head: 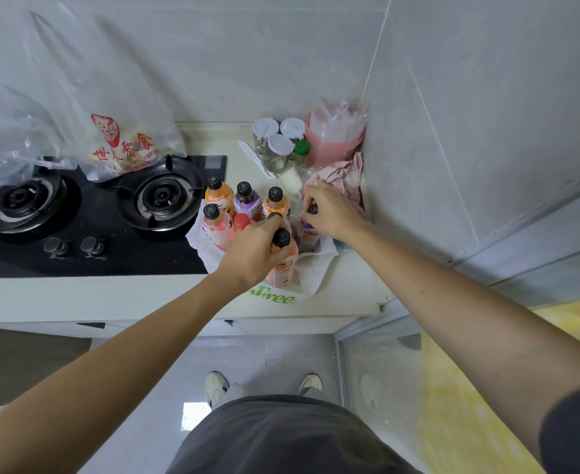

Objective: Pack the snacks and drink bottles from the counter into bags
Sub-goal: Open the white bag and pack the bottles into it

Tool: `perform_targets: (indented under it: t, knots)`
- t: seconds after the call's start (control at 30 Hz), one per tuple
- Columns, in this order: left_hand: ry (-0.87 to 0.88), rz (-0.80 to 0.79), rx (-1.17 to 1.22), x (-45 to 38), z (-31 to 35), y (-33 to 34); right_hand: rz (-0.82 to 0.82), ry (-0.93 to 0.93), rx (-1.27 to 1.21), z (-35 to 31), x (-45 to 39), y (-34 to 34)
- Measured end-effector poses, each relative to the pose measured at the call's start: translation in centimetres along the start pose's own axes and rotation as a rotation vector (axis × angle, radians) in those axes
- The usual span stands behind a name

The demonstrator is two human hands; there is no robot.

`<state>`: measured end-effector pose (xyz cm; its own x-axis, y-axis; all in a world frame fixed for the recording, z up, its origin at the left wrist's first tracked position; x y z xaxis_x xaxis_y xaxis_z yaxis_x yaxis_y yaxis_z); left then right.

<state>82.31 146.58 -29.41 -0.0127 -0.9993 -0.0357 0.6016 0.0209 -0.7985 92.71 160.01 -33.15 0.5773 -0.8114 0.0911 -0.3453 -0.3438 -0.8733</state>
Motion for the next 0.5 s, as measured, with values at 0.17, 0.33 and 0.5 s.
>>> perform_targets:
  t: [0.17, 0.33, 0.5]
  knots:
    - [-0.015, -0.038, -0.047, 0.4, -1.1, 2.1, 0.000, -0.018, -0.022, -0.1, 0.1, 0.2]
    - [-0.035, -0.086, -0.027, 0.7, -2.0, 3.9, 0.022, -0.050, -0.035, 0.2, 0.5, 0.3]
    - [-0.046, -0.082, -0.031, 0.3, -1.8, 4.4, 0.061, -0.025, -0.044, 0.8, 1.3, 0.1]
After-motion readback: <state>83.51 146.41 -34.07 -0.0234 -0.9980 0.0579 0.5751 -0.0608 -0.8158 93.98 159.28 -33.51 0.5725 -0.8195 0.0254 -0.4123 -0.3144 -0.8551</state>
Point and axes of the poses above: each hand's wrist, its own x-axis away from the middle knuckle, its own y-axis out of the palm, z = x × y, the point moved 10 cm from there along -x, towards the middle knuckle, and after that the axes turned 2 degrees about -z, right-handed, at the moved point
